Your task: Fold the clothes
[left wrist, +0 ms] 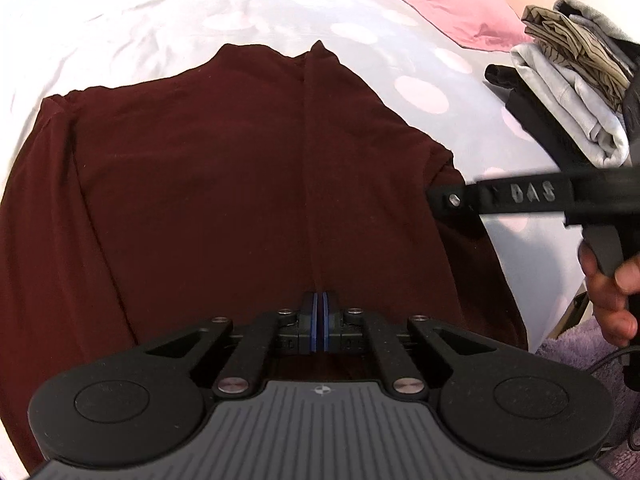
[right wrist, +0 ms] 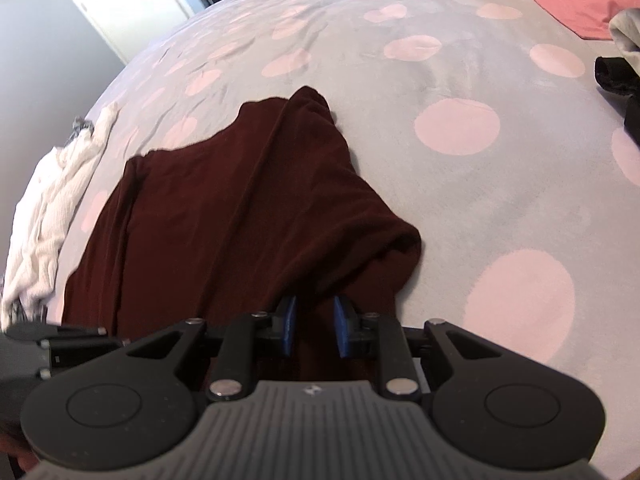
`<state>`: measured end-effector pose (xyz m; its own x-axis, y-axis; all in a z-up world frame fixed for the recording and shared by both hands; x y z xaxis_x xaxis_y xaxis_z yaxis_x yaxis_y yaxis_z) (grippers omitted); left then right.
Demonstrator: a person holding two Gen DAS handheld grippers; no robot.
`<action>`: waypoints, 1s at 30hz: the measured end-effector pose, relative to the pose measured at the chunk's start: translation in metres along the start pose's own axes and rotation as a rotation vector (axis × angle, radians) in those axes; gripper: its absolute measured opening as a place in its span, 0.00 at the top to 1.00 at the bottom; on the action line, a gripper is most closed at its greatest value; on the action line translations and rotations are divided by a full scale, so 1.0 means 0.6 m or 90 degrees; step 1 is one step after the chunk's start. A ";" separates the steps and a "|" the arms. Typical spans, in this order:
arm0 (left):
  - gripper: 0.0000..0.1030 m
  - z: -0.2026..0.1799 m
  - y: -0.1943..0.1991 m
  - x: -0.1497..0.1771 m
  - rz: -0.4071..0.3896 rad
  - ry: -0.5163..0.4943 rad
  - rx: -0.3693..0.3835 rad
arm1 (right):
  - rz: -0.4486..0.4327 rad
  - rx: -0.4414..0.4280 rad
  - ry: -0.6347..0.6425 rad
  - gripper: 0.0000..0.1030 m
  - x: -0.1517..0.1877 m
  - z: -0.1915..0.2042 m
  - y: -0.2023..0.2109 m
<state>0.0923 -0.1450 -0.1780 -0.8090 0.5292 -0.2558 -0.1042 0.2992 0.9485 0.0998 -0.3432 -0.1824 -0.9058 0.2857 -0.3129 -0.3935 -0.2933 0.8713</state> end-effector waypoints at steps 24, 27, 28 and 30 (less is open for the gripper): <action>1.00 0.003 0.006 -0.007 -0.014 -0.003 -0.002 | -0.037 0.058 -0.122 0.90 -0.024 -0.083 0.049; 1.00 -0.003 0.017 0.000 -0.018 -0.009 -0.005 | -0.051 0.062 -0.116 0.85 -0.018 -0.080 0.070; 1.00 -0.006 0.021 0.005 -0.017 -0.014 -0.003 | -0.054 0.061 -0.113 0.85 -0.015 -0.079 0.076; 1.00 -0.012 0.028 0.014 -0.015 -0.023 0.001 | -0.055 0.052 -0.104 0.85 -0.001 -0.074 0.086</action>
Point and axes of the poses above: each gripper's, at about its wrist camera, not at the fingertips, and y roughly against the way its jaws point, z to its left, x to its underside, the point moved 5 cm from there along -y, roughly the way its jaws point, and after that the axes turned 12 degrees about z, right-handed, at the moved point
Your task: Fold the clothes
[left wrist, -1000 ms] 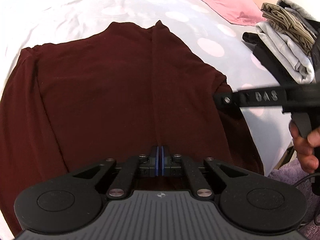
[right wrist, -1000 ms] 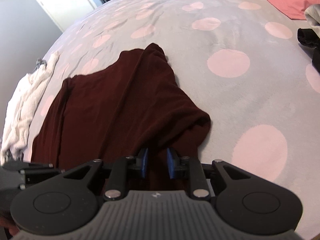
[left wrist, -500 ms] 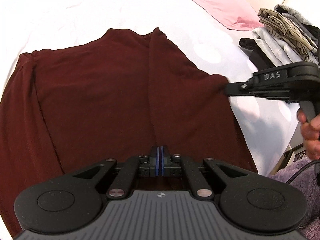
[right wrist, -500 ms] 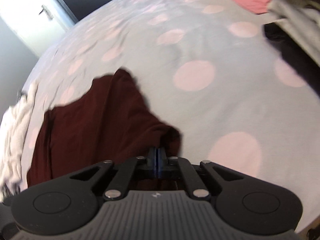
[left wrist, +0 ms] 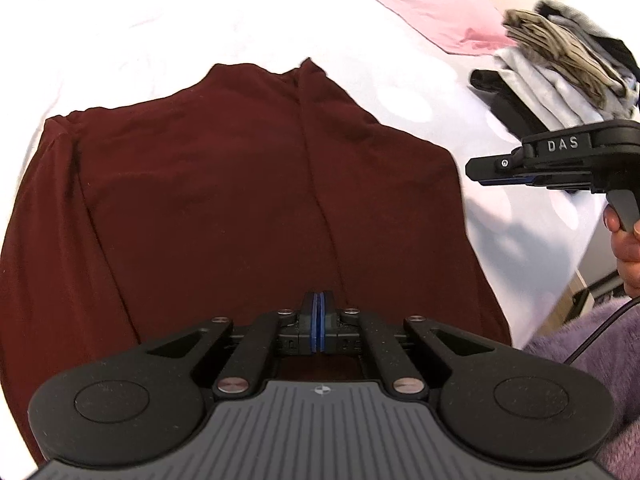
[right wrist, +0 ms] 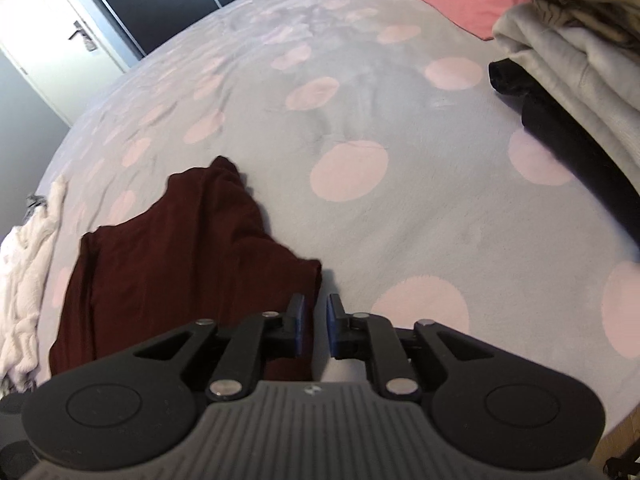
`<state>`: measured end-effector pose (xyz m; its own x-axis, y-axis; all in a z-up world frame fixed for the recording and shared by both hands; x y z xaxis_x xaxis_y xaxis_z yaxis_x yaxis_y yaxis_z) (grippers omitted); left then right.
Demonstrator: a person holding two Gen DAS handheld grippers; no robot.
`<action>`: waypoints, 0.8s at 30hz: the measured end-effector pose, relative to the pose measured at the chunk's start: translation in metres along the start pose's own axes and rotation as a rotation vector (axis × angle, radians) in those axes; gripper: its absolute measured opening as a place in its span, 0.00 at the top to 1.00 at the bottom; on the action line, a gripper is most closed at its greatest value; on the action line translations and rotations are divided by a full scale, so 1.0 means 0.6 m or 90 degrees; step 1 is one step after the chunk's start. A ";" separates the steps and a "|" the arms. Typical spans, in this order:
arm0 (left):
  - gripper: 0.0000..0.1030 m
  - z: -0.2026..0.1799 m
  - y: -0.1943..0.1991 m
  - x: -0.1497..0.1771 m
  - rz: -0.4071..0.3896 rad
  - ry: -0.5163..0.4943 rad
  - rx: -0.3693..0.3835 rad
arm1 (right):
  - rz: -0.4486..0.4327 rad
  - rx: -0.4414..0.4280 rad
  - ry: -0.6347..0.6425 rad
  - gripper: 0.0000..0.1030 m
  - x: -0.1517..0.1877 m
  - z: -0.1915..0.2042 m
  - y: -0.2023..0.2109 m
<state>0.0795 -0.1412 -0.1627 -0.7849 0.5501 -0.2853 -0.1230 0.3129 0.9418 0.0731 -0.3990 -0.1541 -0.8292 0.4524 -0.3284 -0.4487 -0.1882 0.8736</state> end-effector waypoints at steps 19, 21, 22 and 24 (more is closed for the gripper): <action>0.82 -0.089 0.017 0.121 0.067 -0.052 0.070 | 0.165 -0.049 0.237 0.74 0.262 0.038 0.012; 0.82 -0.090 0.009 0.126 0.068 -0.055 0.059 | 0.172 -0.034 0.258 0.74 0.269 0.036 -0.003; 0.82 -0.089 0.004 0.127 0.071 -0.055 0.058 | 0.175 -0.033 0.265 0.74 0.271 0.035 -0.010; 0.85 -0.085 -0.006 0.126 0.070 -0.047 0.060 | 0.177 -0.039 0.270 0.72 0.271 0.036 -0.021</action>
Point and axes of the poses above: each gripper's, at about its wrist camera, not at the fingertips, and y roughly against the way its jaws point, z to its left, x to its underside, the point moved 5 cm from there along -y, roughly the way its jaws point, and after that the axes turned 12 degrees about z, right-handed, at the moved point
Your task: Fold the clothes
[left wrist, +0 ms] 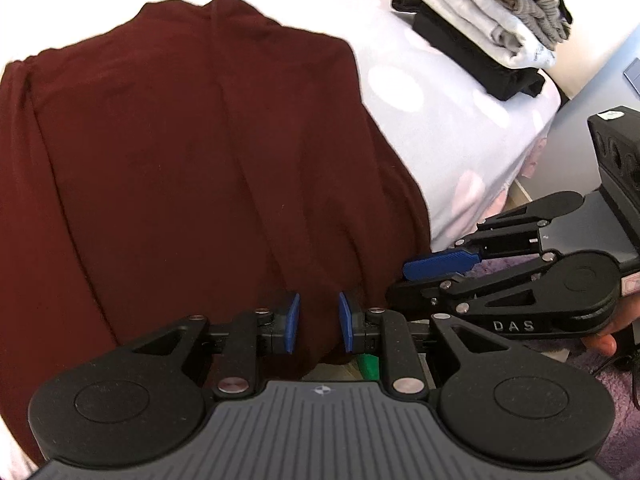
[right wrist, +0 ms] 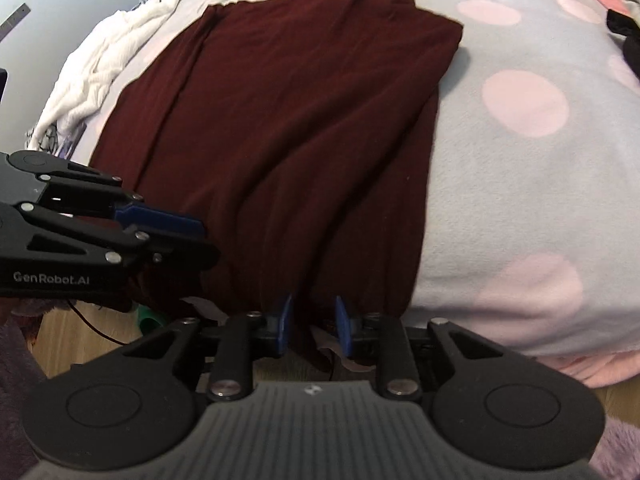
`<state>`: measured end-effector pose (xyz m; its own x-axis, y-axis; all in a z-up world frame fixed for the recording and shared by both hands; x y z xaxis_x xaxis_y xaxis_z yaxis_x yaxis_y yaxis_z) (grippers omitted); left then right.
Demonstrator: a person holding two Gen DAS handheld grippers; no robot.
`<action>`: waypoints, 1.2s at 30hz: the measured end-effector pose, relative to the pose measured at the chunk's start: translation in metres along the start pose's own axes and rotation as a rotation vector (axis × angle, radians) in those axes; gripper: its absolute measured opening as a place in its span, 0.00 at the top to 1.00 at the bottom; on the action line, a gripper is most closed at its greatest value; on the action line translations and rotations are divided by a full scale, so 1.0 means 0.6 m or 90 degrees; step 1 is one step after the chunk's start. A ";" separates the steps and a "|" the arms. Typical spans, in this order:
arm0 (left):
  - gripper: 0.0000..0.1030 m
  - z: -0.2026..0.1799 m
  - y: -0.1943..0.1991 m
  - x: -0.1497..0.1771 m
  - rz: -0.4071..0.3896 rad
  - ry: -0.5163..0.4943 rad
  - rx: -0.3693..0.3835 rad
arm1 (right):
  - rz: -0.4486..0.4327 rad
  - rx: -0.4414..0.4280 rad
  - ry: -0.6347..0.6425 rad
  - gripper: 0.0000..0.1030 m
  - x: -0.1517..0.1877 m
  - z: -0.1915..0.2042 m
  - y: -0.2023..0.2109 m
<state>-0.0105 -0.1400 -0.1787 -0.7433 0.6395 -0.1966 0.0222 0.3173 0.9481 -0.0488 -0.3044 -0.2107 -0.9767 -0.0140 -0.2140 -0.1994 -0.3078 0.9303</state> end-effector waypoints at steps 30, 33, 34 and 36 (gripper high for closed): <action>1.00 -0.025 -0.027 -0.005 0.041 -0.021 0.039 | 0.048 -0.030 -0.152 0.85 0.036 -0.077 0.070; 1.00 -0.023 -0.028 -0.004 0.042 -0.023 0.040 | 0.032 -0.030 -0.153 0.73 0.028 -0.079 0.070; 1.00 -0.022 -0.028 -0.005 0.042 -0.021 0.040 | 0.026 -0.029 -0.153 0.73 0.027 -0.079 0.066; 1.00 -0.021 -0.027 -0.005 0.041 -0.020 0.039 | 0.022 -0.027 -0.154 0.73 0.026 -0.081 0.063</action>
Point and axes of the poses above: each gripper's, at about its wrist camera, not at the fingertips, and y roughly against the way its jaws point, z to its left, x to its underside, the point moved 5 cm from there along -y, roughly the way its jaws point, and after that the axes turned 12 degrees about z, right-handed, at the moved point
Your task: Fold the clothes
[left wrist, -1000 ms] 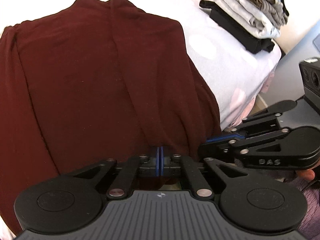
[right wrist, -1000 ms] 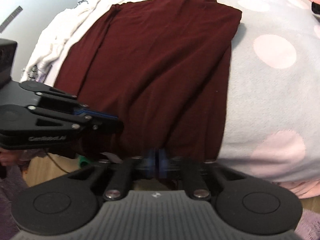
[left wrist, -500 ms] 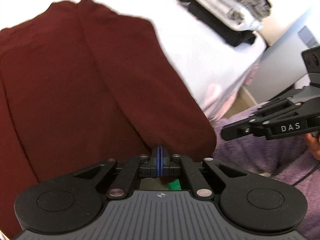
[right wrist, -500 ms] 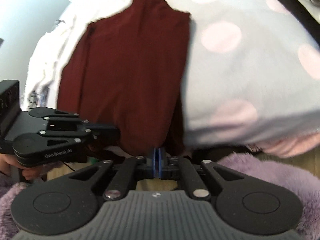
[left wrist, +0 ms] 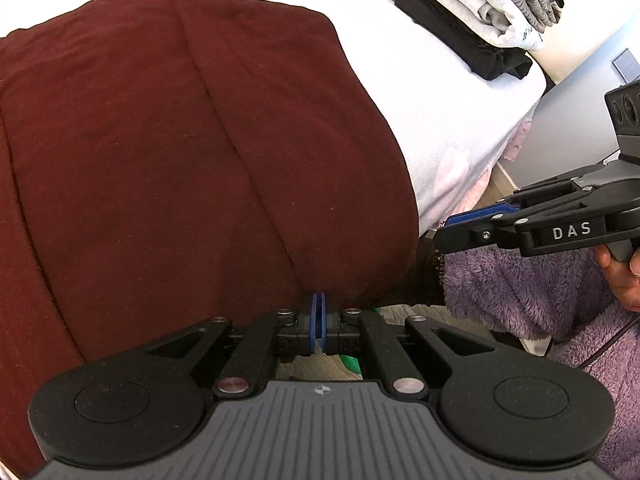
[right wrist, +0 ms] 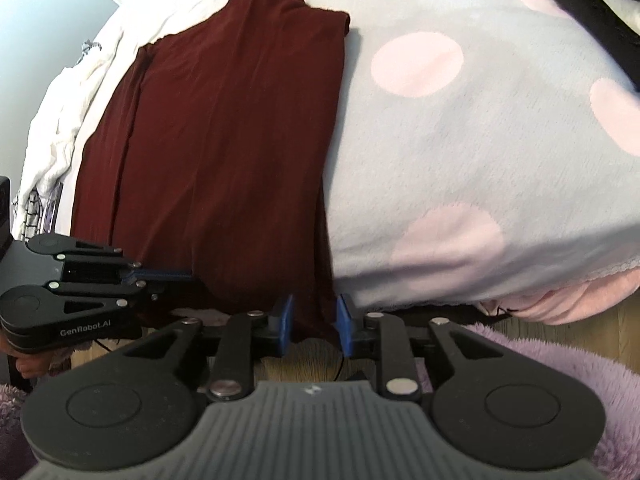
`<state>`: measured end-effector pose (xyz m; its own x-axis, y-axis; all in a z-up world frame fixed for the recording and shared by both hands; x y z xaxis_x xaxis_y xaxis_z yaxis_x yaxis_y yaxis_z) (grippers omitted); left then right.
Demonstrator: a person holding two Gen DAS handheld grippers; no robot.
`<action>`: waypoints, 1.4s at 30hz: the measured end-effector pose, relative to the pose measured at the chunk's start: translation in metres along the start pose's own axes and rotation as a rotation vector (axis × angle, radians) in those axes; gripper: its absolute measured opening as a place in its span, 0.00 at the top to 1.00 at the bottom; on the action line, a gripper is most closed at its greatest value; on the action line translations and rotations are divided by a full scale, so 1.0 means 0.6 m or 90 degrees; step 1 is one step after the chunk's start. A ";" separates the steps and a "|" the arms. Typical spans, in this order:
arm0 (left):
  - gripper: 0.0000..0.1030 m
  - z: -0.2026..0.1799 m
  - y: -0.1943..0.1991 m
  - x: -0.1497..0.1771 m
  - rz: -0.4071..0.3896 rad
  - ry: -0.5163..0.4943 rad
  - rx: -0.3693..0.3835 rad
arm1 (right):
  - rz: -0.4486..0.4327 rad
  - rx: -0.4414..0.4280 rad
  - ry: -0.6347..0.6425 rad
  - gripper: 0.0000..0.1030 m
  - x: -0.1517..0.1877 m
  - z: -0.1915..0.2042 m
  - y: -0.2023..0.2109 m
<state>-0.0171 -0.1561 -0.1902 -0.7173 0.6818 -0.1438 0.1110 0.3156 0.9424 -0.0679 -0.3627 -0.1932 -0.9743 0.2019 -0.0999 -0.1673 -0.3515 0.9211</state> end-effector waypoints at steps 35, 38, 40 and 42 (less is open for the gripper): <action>1.00 0.014 0.020 -0.004 -0.035 0.016 -0.007 | 0.014 0.106 0.039 0.88 -0.006 0.003 -0.011; 1.00 0.030 0.035 -0.008 -0.059 0.038 -0.010 | -0.016 0.103 0.027 0.88 -0.013 -0.005 0.003; 1.00 0.045 0.045 -0.012 -0.073 0.057 -0.018 | -0.035 0.112 0.027 0.88 -0.018 -0.004 0.013; 1.00 0.062 0.055 -0.016 -0.085 0.079 -0.029 | -0.047 0.123 0.037 0.88 -0.023 0.002 0.020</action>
<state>0.0191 -0.1279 -0.1691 -0.8036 0.5476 -0.2331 -0.0209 0.3654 0.9306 -0.0562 -0.3688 -0.1806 -0.9683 0.1663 -0.1866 -0.2125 -0.1548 0.9648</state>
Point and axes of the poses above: each gripper's, at about its wrist camera, not at the fingertips, and y roughly against the way its jaws point, z to its left, x to its underside, the point moved 5 cm from there along -y, roughly the way its jaws point, and after that the axes turned 12 degrees about z, right-handed, at the moved point
